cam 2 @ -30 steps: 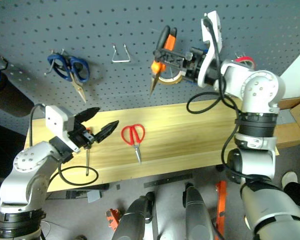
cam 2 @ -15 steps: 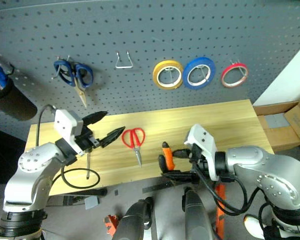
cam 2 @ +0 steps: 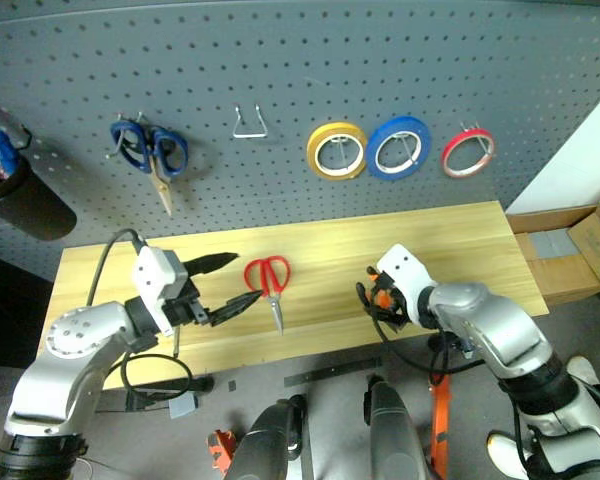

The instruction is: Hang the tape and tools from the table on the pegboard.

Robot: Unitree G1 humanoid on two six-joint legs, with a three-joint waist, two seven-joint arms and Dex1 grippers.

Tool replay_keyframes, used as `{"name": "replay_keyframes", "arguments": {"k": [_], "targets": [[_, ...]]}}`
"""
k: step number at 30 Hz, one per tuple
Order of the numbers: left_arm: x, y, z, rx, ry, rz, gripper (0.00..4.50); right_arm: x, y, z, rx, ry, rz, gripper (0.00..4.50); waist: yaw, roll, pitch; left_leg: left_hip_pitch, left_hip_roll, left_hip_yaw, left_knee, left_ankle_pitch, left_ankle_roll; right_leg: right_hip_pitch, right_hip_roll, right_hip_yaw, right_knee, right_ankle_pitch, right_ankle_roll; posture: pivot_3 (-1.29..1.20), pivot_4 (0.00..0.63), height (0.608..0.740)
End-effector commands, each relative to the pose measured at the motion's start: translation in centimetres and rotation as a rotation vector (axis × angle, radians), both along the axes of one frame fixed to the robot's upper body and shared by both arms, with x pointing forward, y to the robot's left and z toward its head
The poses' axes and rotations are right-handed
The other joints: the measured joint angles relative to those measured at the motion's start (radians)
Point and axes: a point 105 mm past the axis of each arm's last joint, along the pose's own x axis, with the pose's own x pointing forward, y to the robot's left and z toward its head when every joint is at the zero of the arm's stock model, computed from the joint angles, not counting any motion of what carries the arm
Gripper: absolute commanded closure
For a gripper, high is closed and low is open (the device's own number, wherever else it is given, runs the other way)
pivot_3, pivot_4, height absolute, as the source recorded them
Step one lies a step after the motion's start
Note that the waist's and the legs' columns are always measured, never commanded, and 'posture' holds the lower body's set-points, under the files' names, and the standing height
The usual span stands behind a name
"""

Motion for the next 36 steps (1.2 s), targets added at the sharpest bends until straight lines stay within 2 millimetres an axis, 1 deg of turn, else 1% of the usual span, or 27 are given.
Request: {"name": "replay_keyframes", "arguments": {"k": [1,4,7,11,13,15,16,19,24,28,33,36], "targets": [[-0.6,-0.4,0.3,0.025,-0.022,-0.047,0.4,2.1,-0.3,-0.9,0.023,-0.004,-0.084,1.82,0.0,0.0,0.0,0.0,0.0,0.0,0.0,0.0,0.0,0.0,0.0,0.0,0.0,0.0,0.0,-0.13,0.32,0.74],[-0.8,-0.6,-0.1,0.034,-0.008,-0.064,0.4,3.9,-0.8,-2.4,0.018,0.003,-0.169,1.82,0.001,0.0,0.0,0.0,0.0,-0.001,0.0,0.0,0.0,0.001,0.0,0.0,-0.001,0.0,0.0,-0.12,0.32,0.74],[-1.0,-0.6,-0.4,0.037,0.01,-0.077,0.4,5.3,-1.2,-3.4,0.004,0.0,-0.224,1.83,0.004,0.0,0.0,0.0,-0.001,-0.001,0.0,0.0,0.0,0.001,0.0,-0.001,-0.001,0.0,0.0,-0.12,0.318,0.74],[-1.1,-0.3,-0.7,0.032,0.028,-0.075,0.4,6.3,-1.4,-4.0,0.022,0.011,-0.276,1.83,0.002,0.001,0.0,0.0,-0.001,-0.001,-0.001,0.0,0.0,0.0,0.0,-0.001,-0.001,0.0,0.0,-0.11,0.315,0.74],[-1.0,0.2,-0.7,0.028,0.03,-0.056,0.4,6.5,-1.6,-4.0,0.035,0.01,-0.299,1.1,0.002,0.001,0.0,0.0,0.0,-0.001,-0.001,0.0,0.0,0.0,0.0,-0.001,0.0,0.0,0.0,-0.11,0.312,0.74],[-0.9,0.6,-0.9,0.031,0.037,-0.045,0.4,6.6,-1.6,-4.0,0.042,0.009,-0.307,0.53,0.001,0.001,-0.001,0.0,0.0,-0.002,-0.001,0.0,0.0,0.0,0.0,-0.001,0.0,0.0,0.0,-0.11,0.311,0.74],[-0.8,0.9,-1.1,0.03,0.045,-0.036,0.4,6.7,-1.6,-4.0,0.048,0.007,-0.315,0.11,0.001,0.002,-0.001,0.0,0.0,-0.001,-0.001,0.0,0.0,0.0,0.0,-0.001,0.0,0.0,0.0,-0.11,0.311,0.74],[-0.3,1.8,-1.2,0.021,0.061,-0.01,0.4,6.8,-1.6,-3.5,0.085,0.01,-0.35,0.05,0.001,0.002,-0.001,0.0,0.0,-0.001,-0.001,0.0,0.0,0.0,0.0,-0.001,0.0,0.0,0.0,-0.12,0.31,0.74],[-0.2,2.2,-1.4,0.021,0.102,-0.02,0.4,6.3,-1.2,-1.8,0.183,0.026,-0.428,0.05,0.001,0.002,-0.001,0.0,0.0,-0.002,-0.001,0.0,0.0,0.0,0.0,-0.001,0.0,0.0,0.0,-0.12,0.31,0.74],[-0.5,2.2,-1.7,0.034,0.134,-0.039,0.4,4.9,-0.9,-1.2,0.21,0.029,-0.467,0.05,0.001,0.003,-0.002,0.0,0.0,-0.005,-0.001,0.0,-0.001,0.0,0.0,-0.001,0.0,0.0,0.0,-0.12,0.311,0.74],[-0.7,2.0,-1.8,0.039,0.148,-0.055,0.4,2.8,-0.2,-1.6,0.191,0.033,-0.421,0.05,0.001,0.005,-0.003,0.0,-0.001,-0.005,-0.001,-0.001,-0.001,0.0,0.0,-0.001,0.0,0.0,0.0,-0.12,0.311,0.74],[-0.7,1.8,-1.8,0.042,0.144,-0.055,0.4,2.4,-0.1,-2.0,0.169,0.018,-0.403,0.05,0.0,0.006,-0.003,0.0,0.0,-0.005,-0.001,0.0,-0.001,0.0,0.0,-0.001,0.0,0.0,0.0,-0.12,0.311,0.74]]}}
